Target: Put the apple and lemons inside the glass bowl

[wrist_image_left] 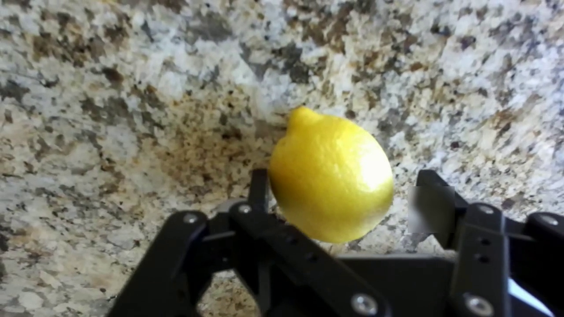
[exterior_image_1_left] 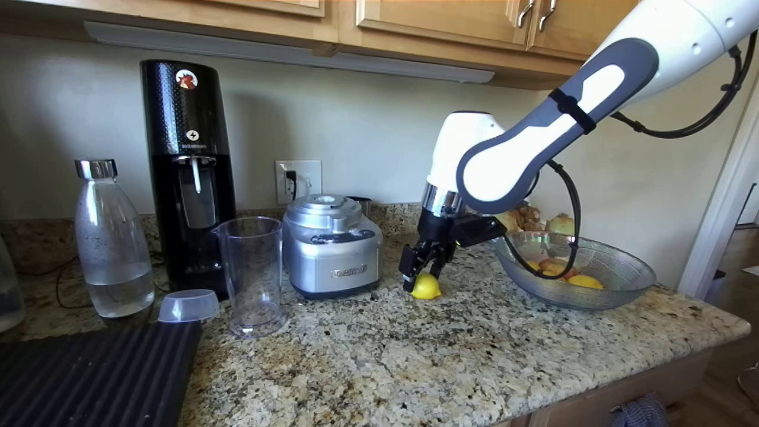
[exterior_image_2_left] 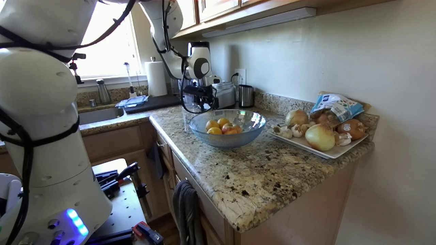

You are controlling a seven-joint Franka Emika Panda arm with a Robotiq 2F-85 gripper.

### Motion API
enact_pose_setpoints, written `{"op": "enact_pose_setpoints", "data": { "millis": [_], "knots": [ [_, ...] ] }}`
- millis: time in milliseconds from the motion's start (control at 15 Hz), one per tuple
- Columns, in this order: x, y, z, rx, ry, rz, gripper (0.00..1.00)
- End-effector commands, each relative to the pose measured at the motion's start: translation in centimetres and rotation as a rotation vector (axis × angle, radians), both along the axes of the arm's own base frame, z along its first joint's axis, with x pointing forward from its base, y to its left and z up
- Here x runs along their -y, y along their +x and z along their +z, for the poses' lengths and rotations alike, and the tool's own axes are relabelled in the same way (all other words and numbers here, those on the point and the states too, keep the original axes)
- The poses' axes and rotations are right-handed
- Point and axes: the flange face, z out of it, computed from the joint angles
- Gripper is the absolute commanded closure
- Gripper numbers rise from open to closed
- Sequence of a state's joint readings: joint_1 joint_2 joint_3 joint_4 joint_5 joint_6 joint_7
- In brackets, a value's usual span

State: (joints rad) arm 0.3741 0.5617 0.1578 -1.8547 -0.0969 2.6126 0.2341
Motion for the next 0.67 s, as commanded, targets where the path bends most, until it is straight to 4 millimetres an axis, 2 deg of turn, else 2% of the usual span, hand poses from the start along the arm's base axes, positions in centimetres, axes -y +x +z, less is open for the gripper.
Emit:
{"op": "enact_pose_setpoints", "data": {
  "millis": [0,133,200,400,600],
  "knots": [
    [0.4,0.3,-0.5,-0.021,0.007,0.000,0.32],
    [0.5,0.3,-0.6,-0.023,0.007,-0.002,0.38],
    [0.5,0.3,-0.7,-0.024,0.005,-0.005,0.36],
    [0.7,0.3,-0.8,-0.029,-0.002,-0.010,0.50],
    [1.0,0.1,0.5,-0.031,-0.013,-0.024,0.58]
  ]
}}
